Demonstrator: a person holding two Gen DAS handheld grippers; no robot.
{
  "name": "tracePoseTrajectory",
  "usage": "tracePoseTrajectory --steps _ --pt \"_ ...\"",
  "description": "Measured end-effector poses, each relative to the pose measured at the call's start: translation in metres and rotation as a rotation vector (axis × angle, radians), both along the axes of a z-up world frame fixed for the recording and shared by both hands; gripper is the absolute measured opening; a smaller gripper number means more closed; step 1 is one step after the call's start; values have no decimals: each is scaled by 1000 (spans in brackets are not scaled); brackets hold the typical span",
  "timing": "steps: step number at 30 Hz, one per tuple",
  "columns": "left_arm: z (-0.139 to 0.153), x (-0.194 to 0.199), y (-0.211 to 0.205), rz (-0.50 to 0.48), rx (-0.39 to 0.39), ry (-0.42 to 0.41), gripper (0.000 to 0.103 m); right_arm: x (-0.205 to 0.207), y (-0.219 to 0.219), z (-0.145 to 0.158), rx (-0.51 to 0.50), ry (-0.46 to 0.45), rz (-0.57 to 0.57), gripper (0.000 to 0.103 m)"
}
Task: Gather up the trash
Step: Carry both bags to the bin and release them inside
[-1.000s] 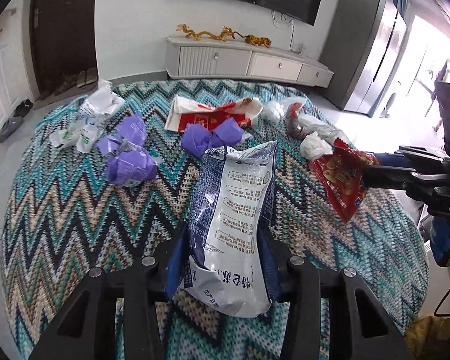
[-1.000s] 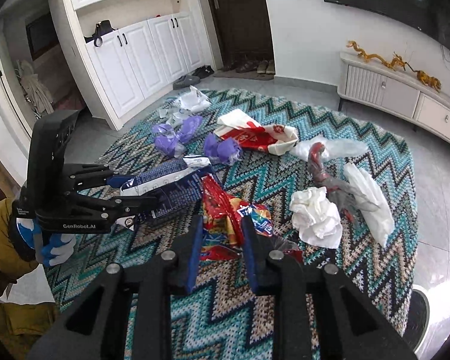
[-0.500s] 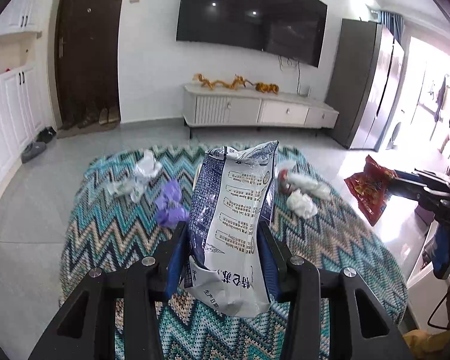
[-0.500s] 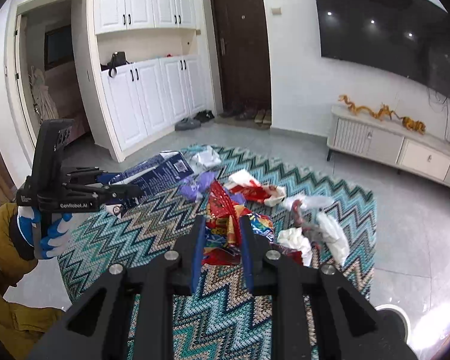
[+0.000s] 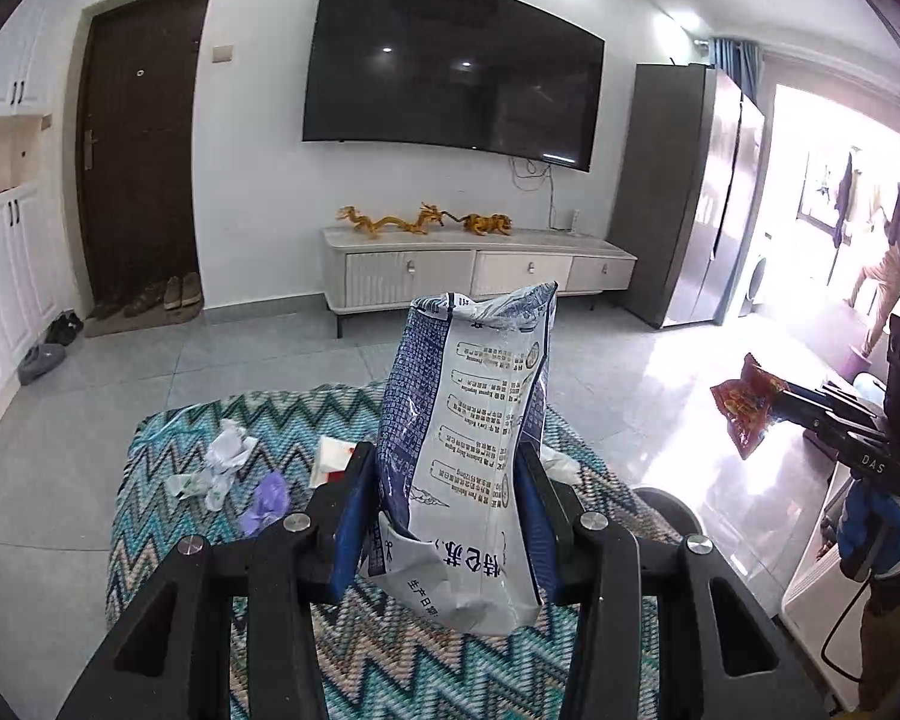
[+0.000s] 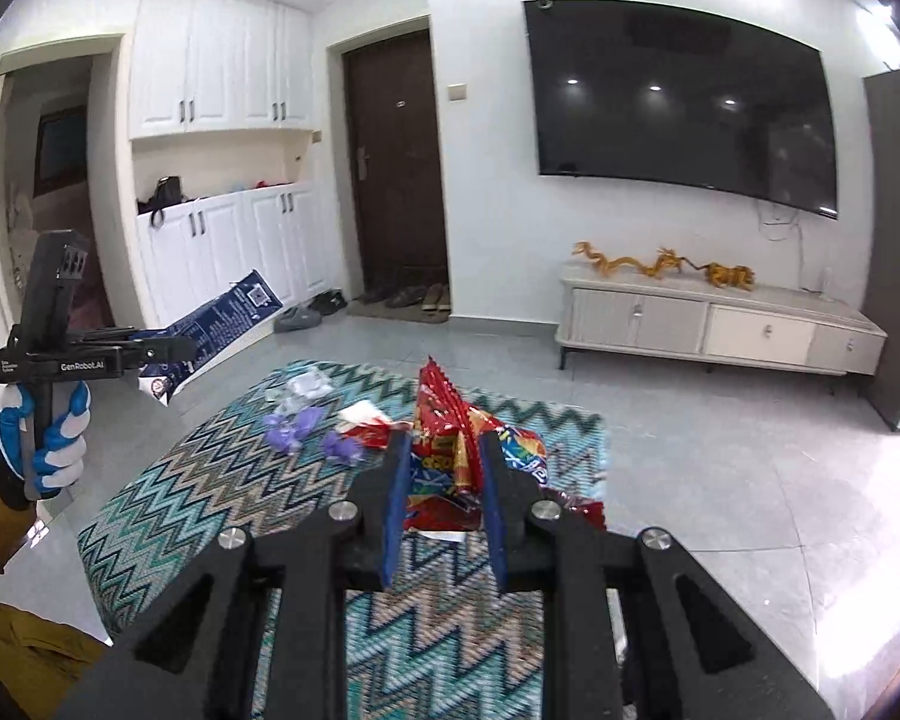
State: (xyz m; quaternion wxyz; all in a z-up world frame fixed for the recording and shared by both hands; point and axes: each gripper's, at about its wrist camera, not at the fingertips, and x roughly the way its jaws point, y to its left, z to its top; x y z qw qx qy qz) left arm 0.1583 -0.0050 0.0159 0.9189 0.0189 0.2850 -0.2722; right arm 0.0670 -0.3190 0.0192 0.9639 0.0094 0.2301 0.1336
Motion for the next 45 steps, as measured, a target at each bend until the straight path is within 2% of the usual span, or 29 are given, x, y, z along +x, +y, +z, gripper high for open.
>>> tracePoseTrajectory --steps 6,11,16,24,30,33,35,36,39,40,42,45 --pt "6 8 -90 -143 21 13 43 -18 -63 -4 0 -2 -142 21" --pt "-6 9 -182 -277 69 45 43 -21 -118 -26 32 31 -248 21" --pt "-44 10 -280 -389 135 124 43 -14 -172 -76 98 118 -338 21" --pt "-152 20 -400 -459 289 314 43 -5 -247 -180 260 287 -458 21" --pt "-219 39 -445 -424 349 447 43 15 -273 -260 350 412 -522 24" --pt "-239 45 -455 -405 358 495 44 24 -277 -289 376 457 -541 24" --pt "-251 48 -459 -392 356 528 44 27 -283 -305 380 486 -563 28" --pt "-256 51 -460 -383 350 549 44 28 -286 -312 376 498 -578 34" --pt "-265 58 -460 -375 307 616 47 27 -288 -326 370 528 -622 48" --pt "-264 61 -459 -372 295 620 55 28 -295 -329 368 534 -635 55" --pt "-261 62 -456 -368 278 620 63 21 -296 -332 368 539 -657 61" --pt "-258 62 -451 -376 264 615 63 15 -294 -329 360 542 -671 62"
